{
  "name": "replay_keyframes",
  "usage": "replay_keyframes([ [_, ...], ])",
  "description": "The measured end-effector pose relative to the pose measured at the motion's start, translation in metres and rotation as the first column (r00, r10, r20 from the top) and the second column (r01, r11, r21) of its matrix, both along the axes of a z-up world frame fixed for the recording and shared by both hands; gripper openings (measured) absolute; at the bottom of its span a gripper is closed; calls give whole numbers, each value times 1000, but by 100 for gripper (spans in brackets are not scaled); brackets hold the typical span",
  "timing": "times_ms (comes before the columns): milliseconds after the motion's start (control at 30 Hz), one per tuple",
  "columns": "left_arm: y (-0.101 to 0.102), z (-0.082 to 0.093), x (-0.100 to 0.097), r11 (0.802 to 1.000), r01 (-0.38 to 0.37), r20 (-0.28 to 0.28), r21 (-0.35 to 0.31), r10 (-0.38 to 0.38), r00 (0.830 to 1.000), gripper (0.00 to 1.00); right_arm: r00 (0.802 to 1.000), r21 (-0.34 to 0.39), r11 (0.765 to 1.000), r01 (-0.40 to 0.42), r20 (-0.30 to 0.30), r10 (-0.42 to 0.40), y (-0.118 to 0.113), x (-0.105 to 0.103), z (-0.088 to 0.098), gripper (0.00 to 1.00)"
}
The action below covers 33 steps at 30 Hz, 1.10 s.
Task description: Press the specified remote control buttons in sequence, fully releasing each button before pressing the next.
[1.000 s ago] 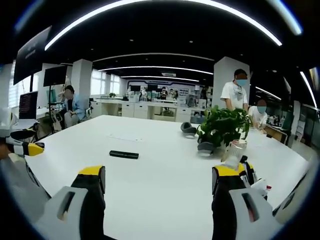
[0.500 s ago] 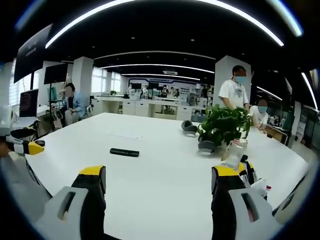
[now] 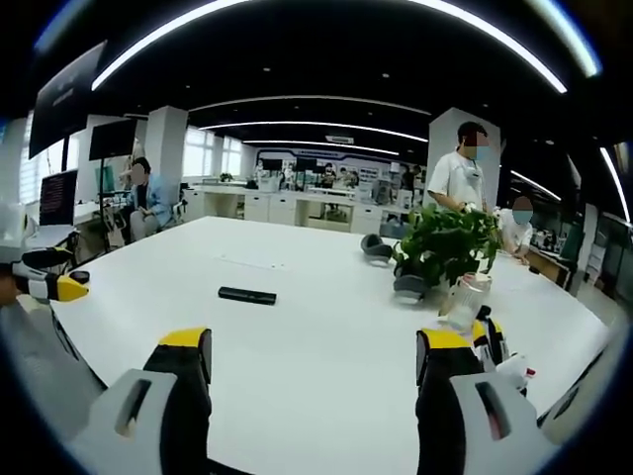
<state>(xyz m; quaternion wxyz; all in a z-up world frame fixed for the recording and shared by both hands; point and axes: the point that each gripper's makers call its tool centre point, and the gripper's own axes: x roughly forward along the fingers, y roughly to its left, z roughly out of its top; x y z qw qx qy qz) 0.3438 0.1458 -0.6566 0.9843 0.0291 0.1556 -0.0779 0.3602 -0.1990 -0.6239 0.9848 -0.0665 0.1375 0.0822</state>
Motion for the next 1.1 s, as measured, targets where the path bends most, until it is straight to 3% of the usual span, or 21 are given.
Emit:
replay_keyframes([
  [667,-6,9,8,998,48,0,-31,-48,999,95,1000,-10,1000,-20,-6,20,1,0,-1,86],
  [767,-9,10,16,996,83,-35,-21,-84,996,93,1000,-6,1000,-15,-8,15,-1,0,-1,86],
  [900,-14,10,33,986,158,-58,49,-155,986,93,1000,-9,1000,-14,-18,14,-4,1,-3,85],
  [1100,-28,22,70,965,247,-97,87,-238,966,92,1000,-3,1000,-7,-14,7,-7,0,-2,83],
])
